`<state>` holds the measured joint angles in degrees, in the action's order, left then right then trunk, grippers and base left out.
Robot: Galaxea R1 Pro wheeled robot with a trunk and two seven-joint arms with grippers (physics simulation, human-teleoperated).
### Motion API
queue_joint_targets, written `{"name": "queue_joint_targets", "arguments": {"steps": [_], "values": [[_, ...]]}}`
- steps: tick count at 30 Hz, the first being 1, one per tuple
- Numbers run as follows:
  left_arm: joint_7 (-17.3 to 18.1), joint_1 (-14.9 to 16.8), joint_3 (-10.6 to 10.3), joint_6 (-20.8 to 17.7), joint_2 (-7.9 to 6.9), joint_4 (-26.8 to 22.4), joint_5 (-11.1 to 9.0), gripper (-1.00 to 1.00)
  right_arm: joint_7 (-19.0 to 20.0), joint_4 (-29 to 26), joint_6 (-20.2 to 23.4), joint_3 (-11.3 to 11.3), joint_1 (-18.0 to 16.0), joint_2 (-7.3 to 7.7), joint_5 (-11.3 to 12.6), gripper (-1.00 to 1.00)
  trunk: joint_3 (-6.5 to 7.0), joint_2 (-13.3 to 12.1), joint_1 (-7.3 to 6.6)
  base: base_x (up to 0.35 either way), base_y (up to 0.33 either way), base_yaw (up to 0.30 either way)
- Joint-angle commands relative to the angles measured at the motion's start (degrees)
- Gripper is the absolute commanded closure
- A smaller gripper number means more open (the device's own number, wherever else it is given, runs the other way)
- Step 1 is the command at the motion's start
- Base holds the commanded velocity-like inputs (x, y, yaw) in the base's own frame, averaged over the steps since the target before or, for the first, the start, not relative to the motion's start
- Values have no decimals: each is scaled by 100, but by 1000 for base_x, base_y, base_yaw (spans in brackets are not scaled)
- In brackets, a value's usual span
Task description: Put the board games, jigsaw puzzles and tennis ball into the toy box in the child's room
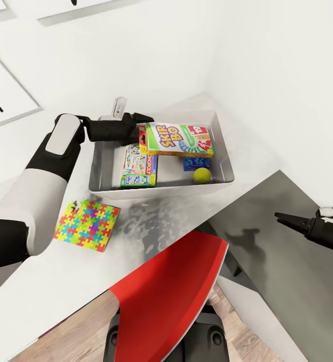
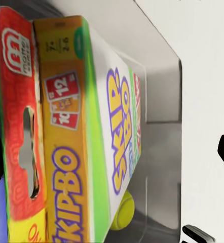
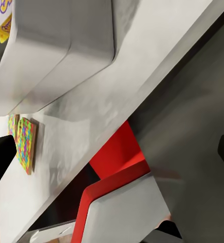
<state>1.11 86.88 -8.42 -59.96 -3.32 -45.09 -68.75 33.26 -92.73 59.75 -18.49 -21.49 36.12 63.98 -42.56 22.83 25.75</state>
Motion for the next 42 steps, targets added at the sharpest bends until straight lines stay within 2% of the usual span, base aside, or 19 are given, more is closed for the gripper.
{"name": "queue_joint_targets", "arguments": {"steps": [1,6,14,18,27,42], "values": [[12,4,-16,-4,-5,0,-2,-100,40,1,25,-6,-4,1,-35,-100,-7,9,3,0,0,0],[-20,39,-21,-4,-28,15,-6,-100,40,0,25,-1,-4,1,-35,-100,-7,9,3,0,0,0],[-302,124,-33,-4,-31,7,-7,-100,40,0,25,-1,-4,1,-35,-100,-7,9,3,0,0,0],[-387,151,-152,-4,-37,20,-12,-100,39,0,25,-3,-4,1,-35,-100,-7,9,3,0,0,0],[-433,187,-290,-4,-44,44,-15,-100,39,0,25,-3,-4,1,-35,-100,-7,9,3,0,0,0],[-445,246,-333,-4,-59,66,-21,-100,35,0,25,13,-4,1,-35,-100,-7,9,3,0,0,0]]}}
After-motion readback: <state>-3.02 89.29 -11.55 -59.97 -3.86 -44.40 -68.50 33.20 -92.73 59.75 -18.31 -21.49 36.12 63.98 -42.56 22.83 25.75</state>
